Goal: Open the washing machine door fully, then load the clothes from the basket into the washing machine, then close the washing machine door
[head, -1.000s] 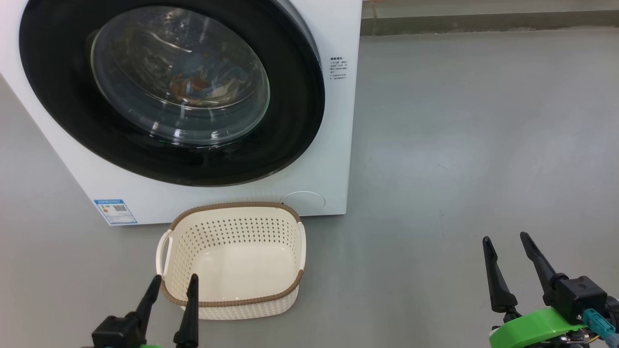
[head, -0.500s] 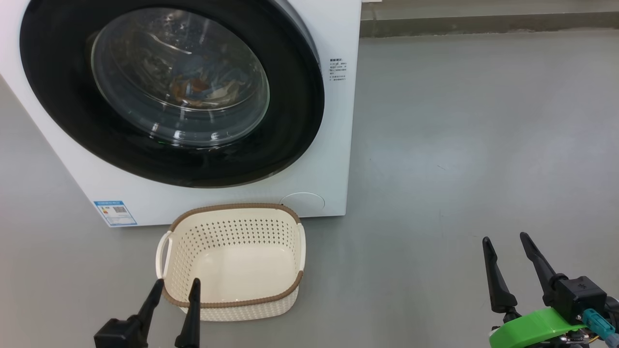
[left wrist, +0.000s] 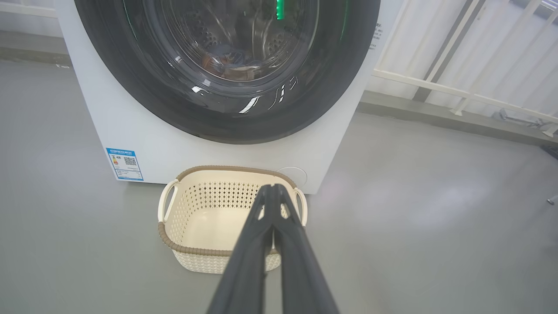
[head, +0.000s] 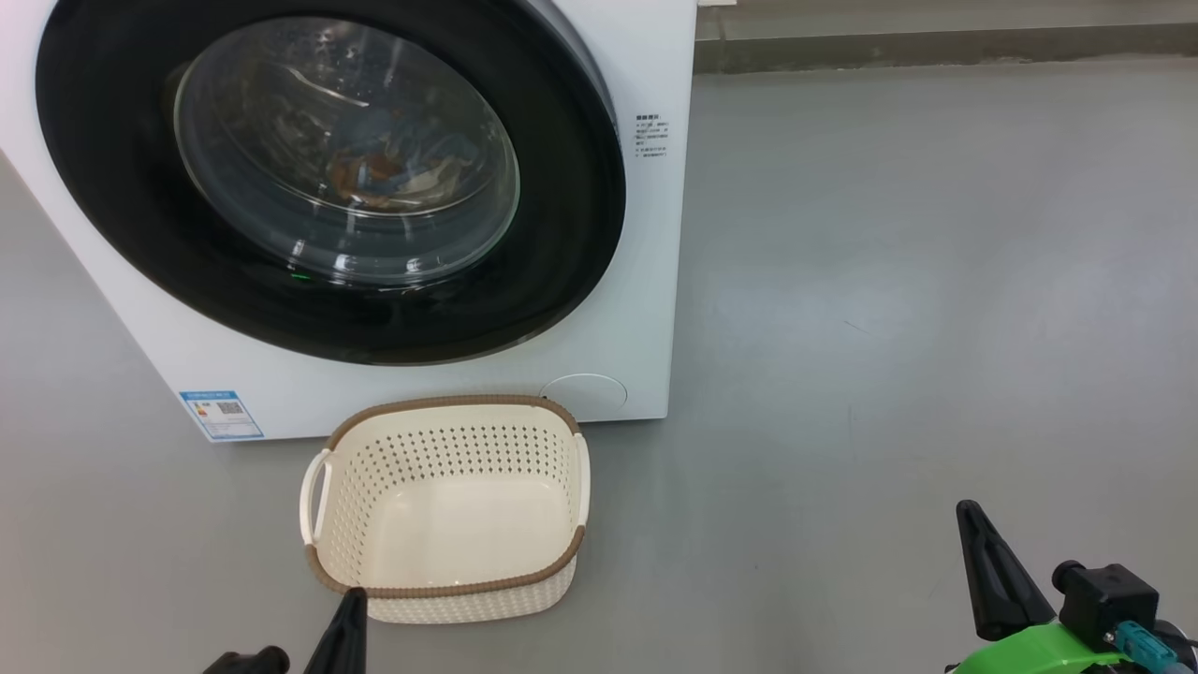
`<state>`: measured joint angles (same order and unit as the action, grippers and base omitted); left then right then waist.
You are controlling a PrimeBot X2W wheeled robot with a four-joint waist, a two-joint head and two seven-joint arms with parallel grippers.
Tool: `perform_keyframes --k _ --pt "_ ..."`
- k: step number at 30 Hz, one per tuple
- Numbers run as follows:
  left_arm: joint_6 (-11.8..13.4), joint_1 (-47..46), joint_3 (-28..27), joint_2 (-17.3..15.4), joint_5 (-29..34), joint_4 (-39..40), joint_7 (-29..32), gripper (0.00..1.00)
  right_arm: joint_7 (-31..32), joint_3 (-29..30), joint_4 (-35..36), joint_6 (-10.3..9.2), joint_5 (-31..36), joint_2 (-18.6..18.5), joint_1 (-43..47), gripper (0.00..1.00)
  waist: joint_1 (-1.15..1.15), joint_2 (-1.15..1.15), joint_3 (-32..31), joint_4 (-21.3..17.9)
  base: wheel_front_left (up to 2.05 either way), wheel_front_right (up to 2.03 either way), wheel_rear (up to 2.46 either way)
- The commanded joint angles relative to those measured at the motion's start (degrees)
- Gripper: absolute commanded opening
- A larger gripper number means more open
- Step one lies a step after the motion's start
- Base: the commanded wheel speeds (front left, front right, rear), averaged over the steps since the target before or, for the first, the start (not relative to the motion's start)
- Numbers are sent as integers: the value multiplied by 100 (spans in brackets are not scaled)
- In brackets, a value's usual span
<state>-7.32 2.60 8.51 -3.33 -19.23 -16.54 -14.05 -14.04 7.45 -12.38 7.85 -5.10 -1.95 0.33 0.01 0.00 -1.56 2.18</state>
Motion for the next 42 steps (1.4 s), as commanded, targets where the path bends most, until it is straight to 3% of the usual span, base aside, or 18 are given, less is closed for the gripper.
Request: perform_keyframes --k 1,7,42 --pt "0 -132 -68 -58 -175 132 29 0 66 21 124 -2 -238 -40 -151 0 11 0 -4 -6 0 0 0" --pt "-1 -167 -126 -65 -547 135 121 0 149 -5 126 -3 -672 -43 -158 0 0 0 11 -17 0 0 0" --pt "-7 -382 -480 -75 -2620 165 654 0 708 -44 50 -13 -3085 -58 -298 0 0 0 62 -77 0 0 0"
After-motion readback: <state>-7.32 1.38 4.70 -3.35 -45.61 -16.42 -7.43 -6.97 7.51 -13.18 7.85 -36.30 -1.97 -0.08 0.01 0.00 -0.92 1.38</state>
